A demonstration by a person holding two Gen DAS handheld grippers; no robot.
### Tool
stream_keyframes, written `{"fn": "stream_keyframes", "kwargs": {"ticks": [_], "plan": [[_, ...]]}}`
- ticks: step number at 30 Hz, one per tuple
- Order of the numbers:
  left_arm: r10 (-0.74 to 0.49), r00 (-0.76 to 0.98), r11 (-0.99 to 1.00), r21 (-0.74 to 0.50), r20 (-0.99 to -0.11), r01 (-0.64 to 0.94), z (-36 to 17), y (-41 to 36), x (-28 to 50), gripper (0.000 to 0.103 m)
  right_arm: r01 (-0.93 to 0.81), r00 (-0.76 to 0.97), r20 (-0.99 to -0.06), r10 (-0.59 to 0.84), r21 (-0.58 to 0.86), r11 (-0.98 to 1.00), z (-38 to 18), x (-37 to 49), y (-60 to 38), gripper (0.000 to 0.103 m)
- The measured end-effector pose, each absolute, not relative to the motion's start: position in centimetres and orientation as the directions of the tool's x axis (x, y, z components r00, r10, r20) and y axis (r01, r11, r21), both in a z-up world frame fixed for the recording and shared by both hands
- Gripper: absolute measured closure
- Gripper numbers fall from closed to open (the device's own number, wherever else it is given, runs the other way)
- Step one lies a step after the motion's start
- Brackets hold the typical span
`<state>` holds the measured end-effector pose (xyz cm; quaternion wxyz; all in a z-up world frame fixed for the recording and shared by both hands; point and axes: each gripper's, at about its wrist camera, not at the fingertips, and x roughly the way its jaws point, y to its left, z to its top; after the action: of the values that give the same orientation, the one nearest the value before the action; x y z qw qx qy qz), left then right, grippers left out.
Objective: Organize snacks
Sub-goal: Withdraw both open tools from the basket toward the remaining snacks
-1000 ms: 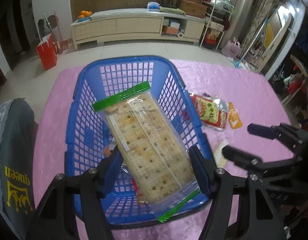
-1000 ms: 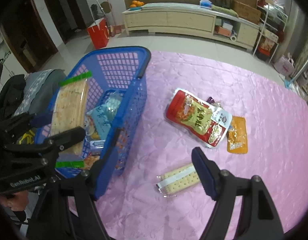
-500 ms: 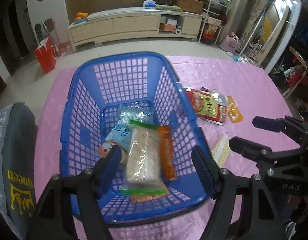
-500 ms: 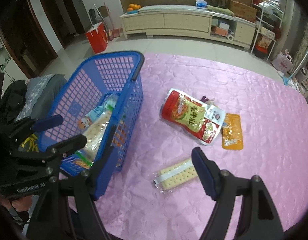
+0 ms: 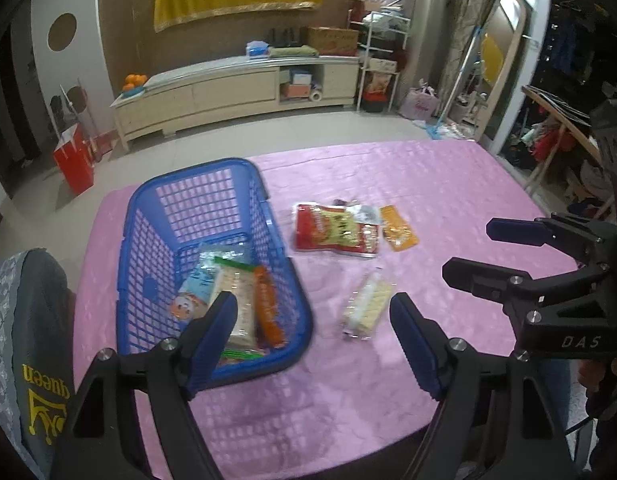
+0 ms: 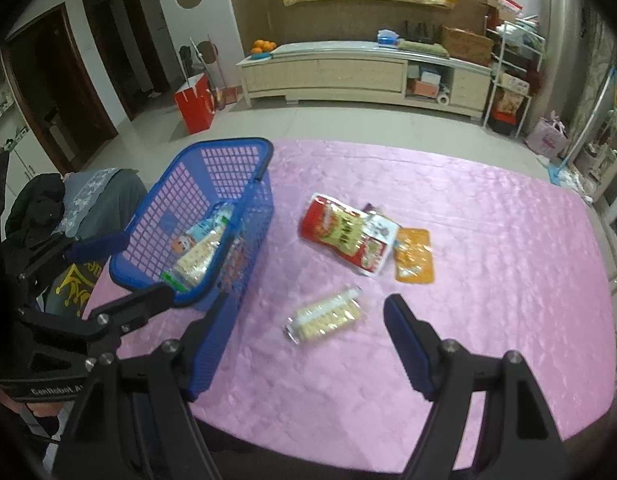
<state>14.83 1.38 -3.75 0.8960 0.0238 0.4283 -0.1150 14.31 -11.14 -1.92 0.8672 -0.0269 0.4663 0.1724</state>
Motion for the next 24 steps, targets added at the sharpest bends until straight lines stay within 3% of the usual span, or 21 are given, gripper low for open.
{"fn": "stream_keyframes", "kwargs": {"ticks": [10, 24], "plan": [[-0.22, 0.604, 0.953, -0.038, -0.766, 0.3, -3.9, -3.1, 13.3, 0.024, -0.248, 0.526, -0.818, 0.233, 0.115, 0.962, -2.3, 12.3, -16.1, 0.023], [-0.244, 0.519, 0.923, -0.031, -0.82, 0.385, -8.2, -8.8, 15.6, 0.021, -0.187, 0.463, -0.867, 0.184, 0.107, 0.976, -7.3, 13.5, -20.5, 0.023]]}}
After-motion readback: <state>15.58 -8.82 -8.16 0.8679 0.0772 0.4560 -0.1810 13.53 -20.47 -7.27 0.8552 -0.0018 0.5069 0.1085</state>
